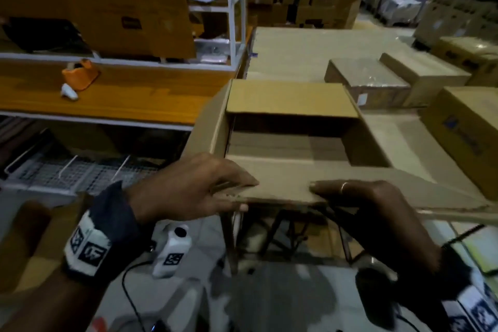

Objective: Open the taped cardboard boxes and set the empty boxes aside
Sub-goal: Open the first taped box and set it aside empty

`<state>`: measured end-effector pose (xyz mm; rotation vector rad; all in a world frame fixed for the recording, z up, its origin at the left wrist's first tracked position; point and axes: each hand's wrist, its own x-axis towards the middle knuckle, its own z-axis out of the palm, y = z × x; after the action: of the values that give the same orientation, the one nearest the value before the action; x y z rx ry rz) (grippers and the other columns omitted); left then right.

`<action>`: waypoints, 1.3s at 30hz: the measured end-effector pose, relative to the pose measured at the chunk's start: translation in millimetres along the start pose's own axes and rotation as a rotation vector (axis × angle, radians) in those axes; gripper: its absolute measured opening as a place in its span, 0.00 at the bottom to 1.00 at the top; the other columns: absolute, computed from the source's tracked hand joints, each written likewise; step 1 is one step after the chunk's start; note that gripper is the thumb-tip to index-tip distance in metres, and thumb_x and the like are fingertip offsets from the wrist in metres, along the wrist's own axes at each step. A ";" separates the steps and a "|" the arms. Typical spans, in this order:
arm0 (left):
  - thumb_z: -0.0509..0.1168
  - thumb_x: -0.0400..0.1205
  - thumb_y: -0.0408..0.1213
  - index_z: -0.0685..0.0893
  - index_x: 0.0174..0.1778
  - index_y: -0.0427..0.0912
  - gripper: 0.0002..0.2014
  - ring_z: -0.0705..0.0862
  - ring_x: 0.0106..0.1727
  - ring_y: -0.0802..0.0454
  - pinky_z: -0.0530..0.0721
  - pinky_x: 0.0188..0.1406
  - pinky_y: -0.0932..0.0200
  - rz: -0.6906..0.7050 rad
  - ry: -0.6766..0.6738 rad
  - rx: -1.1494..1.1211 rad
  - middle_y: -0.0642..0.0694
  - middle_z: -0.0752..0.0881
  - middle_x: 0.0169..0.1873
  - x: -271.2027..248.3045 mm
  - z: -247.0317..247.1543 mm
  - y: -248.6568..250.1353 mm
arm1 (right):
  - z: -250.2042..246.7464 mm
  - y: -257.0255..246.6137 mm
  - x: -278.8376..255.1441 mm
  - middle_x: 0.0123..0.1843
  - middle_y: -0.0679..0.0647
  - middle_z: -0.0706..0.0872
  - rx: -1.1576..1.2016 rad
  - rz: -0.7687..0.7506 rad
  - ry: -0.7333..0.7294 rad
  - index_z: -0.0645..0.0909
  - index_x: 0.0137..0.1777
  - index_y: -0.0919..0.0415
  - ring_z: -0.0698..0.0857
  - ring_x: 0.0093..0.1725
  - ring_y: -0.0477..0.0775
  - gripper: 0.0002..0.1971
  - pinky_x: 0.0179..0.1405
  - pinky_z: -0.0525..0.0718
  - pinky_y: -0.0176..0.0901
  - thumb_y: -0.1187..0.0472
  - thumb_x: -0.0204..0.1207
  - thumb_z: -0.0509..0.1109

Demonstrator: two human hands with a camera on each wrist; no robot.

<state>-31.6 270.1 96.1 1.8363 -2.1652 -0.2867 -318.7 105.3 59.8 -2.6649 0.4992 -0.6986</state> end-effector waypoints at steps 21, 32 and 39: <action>0.66 0.86 0.51 0.83 0.68 0.46 0.18 0.80 0.68 0.44 0.75 0.70 0.47 -0.444 0.319 -0.038 0.45 0.85 0.65 109.5 145.8 -59.8 | 144.4 99.8 75.1 0.66 0.60 0.89 -0.008 0.194 -0.049 0.85 0.70 0.58 0.85 0.67 0.64 0.20 0.71 0.79 0.54 0.59 0.78 0.71; 0.65 0.87 0.51 0.86 0.54 0.50 0.10 0.80 0.54 0.52 0.74 0.66 0.44 -0.385 0.371 -0.121 0.53 0.87 0.50 111.0 152.7 -74.2 | 121.7 126.2 66.6 0.55 0.54 0.93 0.091 0.216 0.006 0.91 0.61 0.55 0.89 0.56 0.55 0.13 0.57 0.84 0.46 0.54 0.83 0.69; 0.59 0.81 0.68 0.87 0.58 0.54 0.24 0.82 0.58 0.48 0.80 0.61 0.44 -0.530 0.264 -0.086 0.53 0.89 0.52 86.4 135.8 -103.6 | 68.3 191.9 14.5 0.52 0.50 0.94 -0.082 0.238 0.171 0.93 0.56 0.50 0.90 0.51 0.57 0.13 0.54 0.86 0.51 0.49 0.80 0.69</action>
<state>5.4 162.9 -58.2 2.2259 -1.4494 -0.2242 -318.5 -53.8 -68.2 -2.5722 0.8913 -0.8518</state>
